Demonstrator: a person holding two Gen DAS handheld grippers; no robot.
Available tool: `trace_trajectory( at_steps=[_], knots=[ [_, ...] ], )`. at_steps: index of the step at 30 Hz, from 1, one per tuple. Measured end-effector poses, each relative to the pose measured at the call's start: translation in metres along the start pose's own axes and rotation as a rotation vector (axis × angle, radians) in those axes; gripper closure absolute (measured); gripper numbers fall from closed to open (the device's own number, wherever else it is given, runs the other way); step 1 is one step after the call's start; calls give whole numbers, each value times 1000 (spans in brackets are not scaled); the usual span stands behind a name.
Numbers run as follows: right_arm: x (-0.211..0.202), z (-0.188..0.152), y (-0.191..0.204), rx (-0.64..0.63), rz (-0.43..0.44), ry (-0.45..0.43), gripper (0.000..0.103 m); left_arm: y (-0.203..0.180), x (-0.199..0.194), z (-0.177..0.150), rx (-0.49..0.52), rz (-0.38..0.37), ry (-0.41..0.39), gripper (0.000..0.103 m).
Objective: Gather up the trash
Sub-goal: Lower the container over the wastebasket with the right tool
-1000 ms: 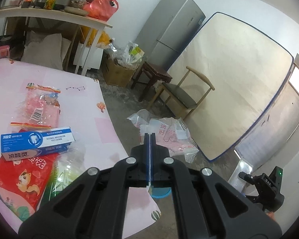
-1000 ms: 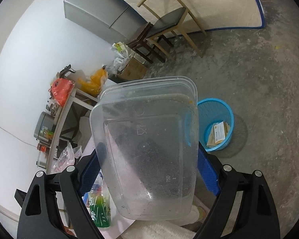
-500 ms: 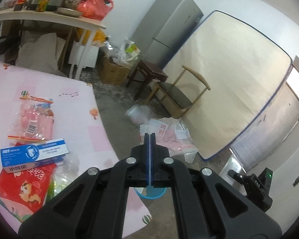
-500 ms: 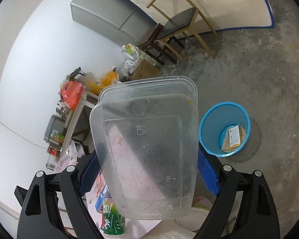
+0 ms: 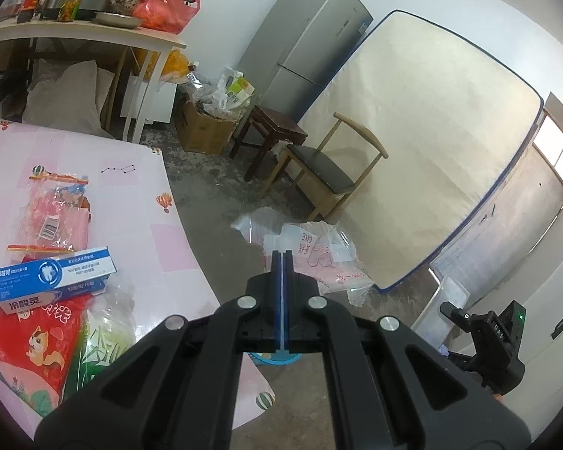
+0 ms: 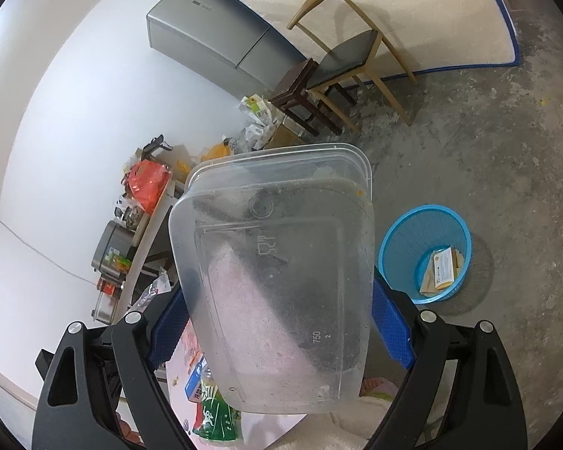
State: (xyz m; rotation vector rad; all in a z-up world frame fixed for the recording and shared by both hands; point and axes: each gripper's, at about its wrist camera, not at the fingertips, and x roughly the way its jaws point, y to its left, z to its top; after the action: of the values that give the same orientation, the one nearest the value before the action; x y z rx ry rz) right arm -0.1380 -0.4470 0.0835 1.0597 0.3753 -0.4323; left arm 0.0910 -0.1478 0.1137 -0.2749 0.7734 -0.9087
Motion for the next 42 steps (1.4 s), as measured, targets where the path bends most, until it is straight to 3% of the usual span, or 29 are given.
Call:
trace_trajectory(
  at_steps=[21, 26, 33, 42],
  knots=[
    [40, -5, 23, -60, -50, 114, 19, 19, 10, -6, -28, 14, -19, 103],
    [37, -3, 15, -45, -71, 107, 19, 13, 19, -5, 14, 25, 8, 103],
    [51, 0, -36, 12, -133, 122, 19, -9, 87, -2, 106, 39, 172, 103],
    [142, 18, -127, 95, -268, 264, 19, -43, 244, -27, 209, 163, 475, 103]
  ],
)
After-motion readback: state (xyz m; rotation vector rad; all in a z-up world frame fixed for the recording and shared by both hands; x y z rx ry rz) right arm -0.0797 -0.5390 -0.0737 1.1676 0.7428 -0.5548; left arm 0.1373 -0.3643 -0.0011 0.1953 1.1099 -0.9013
